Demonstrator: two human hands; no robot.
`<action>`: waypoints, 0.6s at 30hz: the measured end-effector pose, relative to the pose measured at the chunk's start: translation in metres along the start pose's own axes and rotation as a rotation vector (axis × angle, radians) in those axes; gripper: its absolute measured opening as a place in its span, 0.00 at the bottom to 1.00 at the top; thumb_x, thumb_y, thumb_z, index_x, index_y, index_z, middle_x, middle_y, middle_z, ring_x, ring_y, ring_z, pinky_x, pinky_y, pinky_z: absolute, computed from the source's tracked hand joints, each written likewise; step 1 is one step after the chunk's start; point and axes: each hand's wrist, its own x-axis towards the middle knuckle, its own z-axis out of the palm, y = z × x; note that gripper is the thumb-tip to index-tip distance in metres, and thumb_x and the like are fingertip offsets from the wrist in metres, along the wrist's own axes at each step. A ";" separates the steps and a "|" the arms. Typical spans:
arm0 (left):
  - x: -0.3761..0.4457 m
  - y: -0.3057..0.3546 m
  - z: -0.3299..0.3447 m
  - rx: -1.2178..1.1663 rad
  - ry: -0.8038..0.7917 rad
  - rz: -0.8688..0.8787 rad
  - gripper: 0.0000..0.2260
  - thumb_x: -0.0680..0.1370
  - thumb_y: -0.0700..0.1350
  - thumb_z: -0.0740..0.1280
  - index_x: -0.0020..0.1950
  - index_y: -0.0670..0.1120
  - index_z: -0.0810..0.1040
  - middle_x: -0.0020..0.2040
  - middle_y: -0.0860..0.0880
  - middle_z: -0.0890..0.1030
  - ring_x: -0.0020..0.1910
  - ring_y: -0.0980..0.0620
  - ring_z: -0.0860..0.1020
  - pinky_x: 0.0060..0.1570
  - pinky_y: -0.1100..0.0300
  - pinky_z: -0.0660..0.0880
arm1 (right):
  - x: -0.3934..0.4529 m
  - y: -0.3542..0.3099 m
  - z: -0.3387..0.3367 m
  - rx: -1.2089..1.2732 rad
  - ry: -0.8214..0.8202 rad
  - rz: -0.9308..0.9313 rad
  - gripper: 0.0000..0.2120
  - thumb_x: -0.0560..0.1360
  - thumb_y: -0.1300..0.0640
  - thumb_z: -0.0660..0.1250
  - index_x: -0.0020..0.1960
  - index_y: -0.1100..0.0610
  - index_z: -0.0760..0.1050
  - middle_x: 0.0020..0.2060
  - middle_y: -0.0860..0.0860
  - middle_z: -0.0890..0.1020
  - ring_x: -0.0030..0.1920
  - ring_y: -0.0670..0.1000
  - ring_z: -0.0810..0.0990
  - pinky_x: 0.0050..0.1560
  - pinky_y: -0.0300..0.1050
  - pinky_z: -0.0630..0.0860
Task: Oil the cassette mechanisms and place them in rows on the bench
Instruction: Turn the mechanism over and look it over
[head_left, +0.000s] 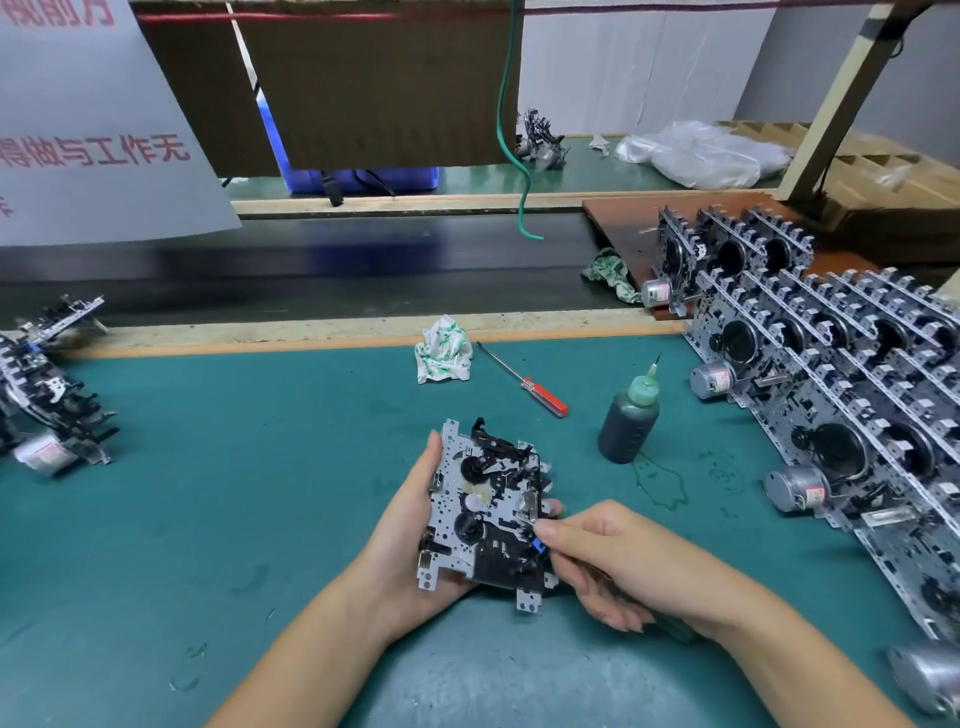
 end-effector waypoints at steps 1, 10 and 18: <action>0.000 0.000 0.000 0.007 0.007 0.002 0.33 0.76 0.66 0.54 0.54 0.40 0.83 0.58 0.36 0.80 0.54 0.41 0.81 0.49 0.51 0.80 | 0.000 0.000 0.000 -0.003 -0.008 0.005 0.25 0.80 0.46 0.55 0.27 0.52 0.68 0.17 0.49 0.72 0.15 0.44 0.64 0.18 0.33 0.61; -0.001 0.002 0.004 0.029 0.049 -0.006 0.32 0.76 0.66 0.55 0.53 0.41 0.84 0.56 0.38 0.81 0.53 0.42 0.82 0.46 0.52 0.81 | 0.001 -0.002 -0.005 -0.078 -0.072 -0.016 0.28 0.81 0.46 0.52 0.26 0.56 0.69 0.16 0.49 0.71 0.14 0.44 0.62 0.18 0.34 0.60; -0.003 0.004 0.007 0.018 0.096 -0.002 0.30 0.76 0.66 0.56 0.54 0.41 0.83 0.57 0.38 0.81 0.53 0.41 0.82 0.49 0.51 0.80 | -0.001 -0.001 -0.004 -0.131 -0.033 -0.026 0.28 0.81 0.47 0.52 0.25 0.55 0.69 0.14 0.48 0.68 0.15 0.45 0.60 0.20 0.34 0.59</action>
